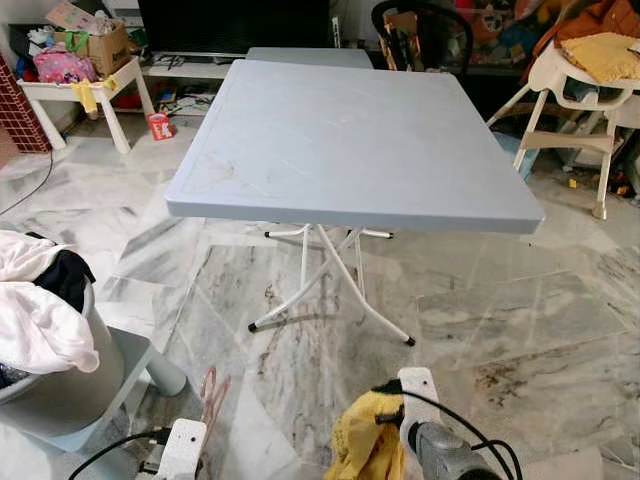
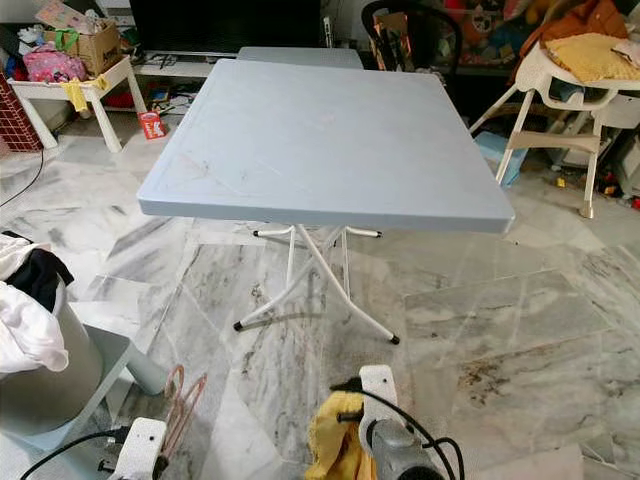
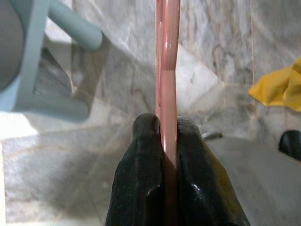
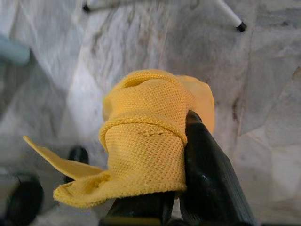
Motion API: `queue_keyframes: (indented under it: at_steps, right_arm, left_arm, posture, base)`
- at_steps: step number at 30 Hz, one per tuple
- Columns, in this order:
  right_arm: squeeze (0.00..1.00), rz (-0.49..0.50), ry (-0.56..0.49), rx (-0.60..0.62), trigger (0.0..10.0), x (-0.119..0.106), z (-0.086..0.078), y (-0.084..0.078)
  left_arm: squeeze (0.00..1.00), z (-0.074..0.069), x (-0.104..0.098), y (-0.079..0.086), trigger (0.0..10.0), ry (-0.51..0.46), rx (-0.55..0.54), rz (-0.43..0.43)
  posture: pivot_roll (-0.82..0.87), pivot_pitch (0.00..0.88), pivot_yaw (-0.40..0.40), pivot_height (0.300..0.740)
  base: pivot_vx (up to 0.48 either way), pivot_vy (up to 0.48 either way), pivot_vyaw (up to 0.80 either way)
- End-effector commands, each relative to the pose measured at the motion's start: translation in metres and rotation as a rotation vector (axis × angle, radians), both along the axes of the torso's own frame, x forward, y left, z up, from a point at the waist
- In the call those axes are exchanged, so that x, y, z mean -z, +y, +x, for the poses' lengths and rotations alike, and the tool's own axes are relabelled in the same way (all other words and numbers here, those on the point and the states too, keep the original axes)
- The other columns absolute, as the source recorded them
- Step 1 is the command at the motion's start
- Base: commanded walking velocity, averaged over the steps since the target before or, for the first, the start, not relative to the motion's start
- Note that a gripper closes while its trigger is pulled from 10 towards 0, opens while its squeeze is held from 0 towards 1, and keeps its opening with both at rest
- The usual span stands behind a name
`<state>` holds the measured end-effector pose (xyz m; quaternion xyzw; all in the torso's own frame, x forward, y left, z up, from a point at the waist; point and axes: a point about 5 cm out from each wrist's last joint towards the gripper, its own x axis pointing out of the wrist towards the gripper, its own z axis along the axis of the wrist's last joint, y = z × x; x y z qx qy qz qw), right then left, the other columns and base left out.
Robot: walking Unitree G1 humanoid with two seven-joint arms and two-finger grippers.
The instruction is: Hang hanger
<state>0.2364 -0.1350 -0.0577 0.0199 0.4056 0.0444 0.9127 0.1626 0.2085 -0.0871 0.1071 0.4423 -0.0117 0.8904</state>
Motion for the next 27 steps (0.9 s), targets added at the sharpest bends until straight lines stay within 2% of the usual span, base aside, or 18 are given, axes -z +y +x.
queue_keyframes:
  at_steps: [1,5,7,8,10,18,21,25,27]
  right_arm:
    - [0.0,0.026,-0.067,0.052,10.0,-0.013,0.018,0.001]
    - [0.0,0.052,-0.123,0.091,10.0,-0.026,0.034,0.001]
    - [0.0,0.054,-0.137,0.092,10.0,-0.029,0.039,0.002]
    - [0.0,0.056,-0.143,0.094,10.0,-0.031,0.041,0.002]
    - [0.0,0.059,-0.148,0.097,10.0,-0.032,0.042,0.003]
    - [0.0,0.054,-0.138,0.112,10.0,-0.03,0.039,0.0]
    - [0.0,0.042,-0.128,0.117,10.0,-0.028,0.037,-0.003]
    - [0.0,0.039,-0.118,0.125,10.0,-0.026,0.035,-0.004]
    - [0.0,0.038,-0.111,0.133,10.0,-0.024,0.032,-0.005]
  left_arm:
    - [0.0,0.005,-0.004,0.003,10.0,-0.048,0.009,0.019]
    - [0.0,0.009,-0.008,0.003,10.0,-0.099,0.025,0.009]
    - [0.0,0.064,-0.033,-0.017,10.0,-0.224,0.053,-0.021]
    - [0.0,0.081,-0.044,-0.024,10.0,-0.27,0.068,-0.024]
    - [0.0,0.094,-0.052,-0.033,10.0,-0.303,0.08,-0.035]
    - [0.0,0.093,-0.05,-0.043,10.0,-0.313,0.081,-0.056]
    - [0.0,0.089,-0.046,-0.05,10.0,-0.265,0.096,-0.065]
    - [0.0,0.085,-0.043,-0.05,10.0,-0.248,0.104,-0.063]
    - [0.0,0.078,-0.038,-0.045,10.0,-0.236,0.098,-0.054]
  posture:
    - [0.08,0.0,-0.002,0.74]
    - [0.07,0.0,0.005,0.74]
    - [0.07,0.0,0.005,0.74]
    - [0.07,0.0,0.003,0.74]
    - [0.07,0.0,-0.001,0.74]
    - [0.08,0.0,-0.007,0.74]
    - [0.08,0.0,-0.002,0.74]
    - [0.07,0.0,0.002,0.74]
    - [0.07,0.0,0.012,0.74]
  base:
    - [0.0,0.0,0.0]
    - [0.0,0.0,0.0]
    - [0.0,0.0,0.0]
    - [0.0,0.0,0.0]
    - [0.0,0.0,0.0]
    - [0.0,0.0,0.0]
    - [0.0,0.0,0.0]
    - [0.0,0.0,0.0]
    - [0.0,0.0,0.0]
